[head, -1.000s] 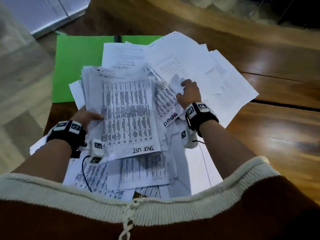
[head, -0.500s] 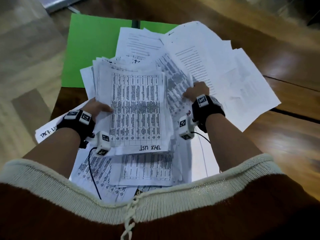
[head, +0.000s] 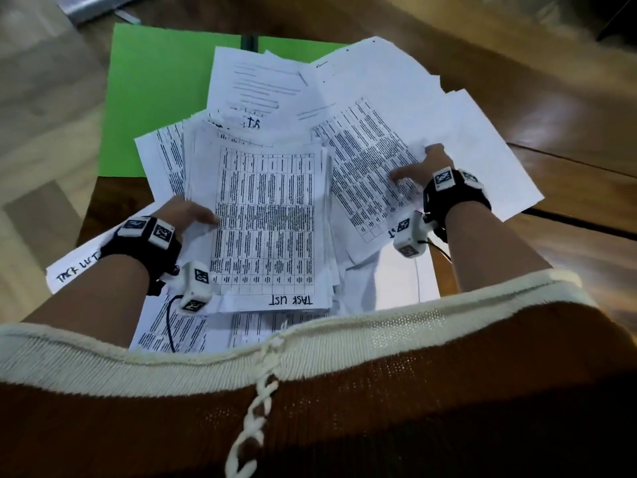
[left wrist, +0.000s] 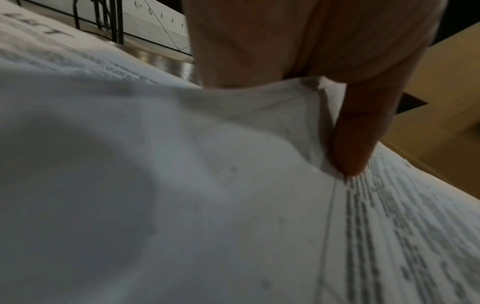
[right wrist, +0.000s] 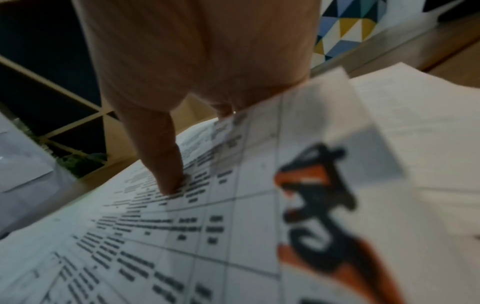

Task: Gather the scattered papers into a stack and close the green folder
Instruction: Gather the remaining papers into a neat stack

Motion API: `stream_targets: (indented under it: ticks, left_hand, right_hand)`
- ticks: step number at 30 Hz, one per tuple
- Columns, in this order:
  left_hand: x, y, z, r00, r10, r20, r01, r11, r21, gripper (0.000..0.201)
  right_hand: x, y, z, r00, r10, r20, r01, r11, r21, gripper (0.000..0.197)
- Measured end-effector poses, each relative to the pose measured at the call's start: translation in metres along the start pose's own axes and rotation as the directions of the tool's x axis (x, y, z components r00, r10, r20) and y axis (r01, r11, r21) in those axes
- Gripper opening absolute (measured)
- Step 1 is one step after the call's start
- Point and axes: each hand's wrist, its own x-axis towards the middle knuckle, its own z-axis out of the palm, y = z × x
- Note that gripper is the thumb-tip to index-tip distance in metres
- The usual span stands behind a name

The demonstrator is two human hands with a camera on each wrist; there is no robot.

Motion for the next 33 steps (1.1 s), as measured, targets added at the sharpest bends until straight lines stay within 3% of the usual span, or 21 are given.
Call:
stream_targets:
  ticks: [2,3,5,7,10,14,16,17,21,23,27,31,33]
  left_hand:
    - [0.01,-0.003,-0.003,1.0,0.02,-0.024,-0.018,0.998,0.063,0.071]
    - [0.022,-0.01,-0.005,0.999,0.025,-0.028,-0.022,0.994,0.104,0.073]
    - [0.016,-0.007,-0.002,0.999,0.027,-0.038,-0.022,0.992,0.125,0.069]
    - [-0.009,0.003,0.004,0.997,0.05,-0.053,-0.045,0.995,0.084,0.059]
    - [-0.027,0.006,0.009,0.995,0.08,-0.063,-0.077,0.995,0.061,0.043]
    - [-0.045,0.008,0.012,0.988,0.152,-0.033,-0.151,0.988,0.026,0.037]
    - [-0.054,0.01,0.012,0.982,0.187,-0.021,-0.187,0.982,0.016,0.035]
    - [-0.059,0.01,0.013,0.978,0.207,-0.025,-0.207,0.978,0.004,0.031]
    - [-0.079,0.01,0.018,0.967,0.254,-0.011,-0.254,0.963,-0.093,0.035]
    - [-0.084,0.005,0.015,0.964,0.263,-0.024,-0.264,0.957,-0.119,0.037]
    - [-0.089,-0.009,0.012,0.958,0.287,-0.024,-0.288,0.957,-0.046,0.033]
    - [-0.087,-0.022,0.014,0.946,0.316,-0.07,-0.311,0.948,0.064,0.027]
    - [-0.087,-0.027,0.016,0.94,0.331,-0.08,-0.32,0.939,0.124,0.027]
  right_hand:
    - [-0.003,0.002,-0.001,0.999,0.008,0.034,-0.012,0.994,0.112,0.086]
    - [-0.006,0.003,0.0,0.999,0.002,0.043,-0.008,0.99,0.14,0.082]
    - [-0.011,0.008,0.006,0.998,-0.033,0.046,0.025,0.986,0.167,0.067]
    - [-0.02,0.01,0.009,0.993,-0.111,0.029,0.102,0.97,0.222,0.027]
    - [-0.033,0.02,0.008,0.983,-0.182,-0.033,0.183,0.924,0.337,0.032]
    - [-0.051,0.045,-0.007,0.984,-0.116,-0.134,0.158,0.915,0.371,0.032]
    - [-0.061,0.064,-0.014,0.994,-0.017,-0.11,0.059,0.919,0.39,0.022]
    - [-0.069,0.077,-0.016,0.996,0.056,-0.07,-0.028,0.936,0.351,0.032]
    - [-0.106,0.124,-0.002,0.967,0.247,0.062,-0.246,0.969,-0.029,0.018]
    - [-0.122,0.147,0.014,0.953,0.297,0.065,-0.297,0.955,-0.019,0.03]
    - [-0.152,0.168,0.039,0.923,0.384,-0.019,-0.384,0.923,-0.026,0.022]
    - [-0.163,0.162,0.042,0.928,0.372,0.019,-0.372,0.928,0.001,0.061]
    - [-0.167,0.16,0.04,0.939,0.341,0.049,-0.342,0.939,0.027,0.068]
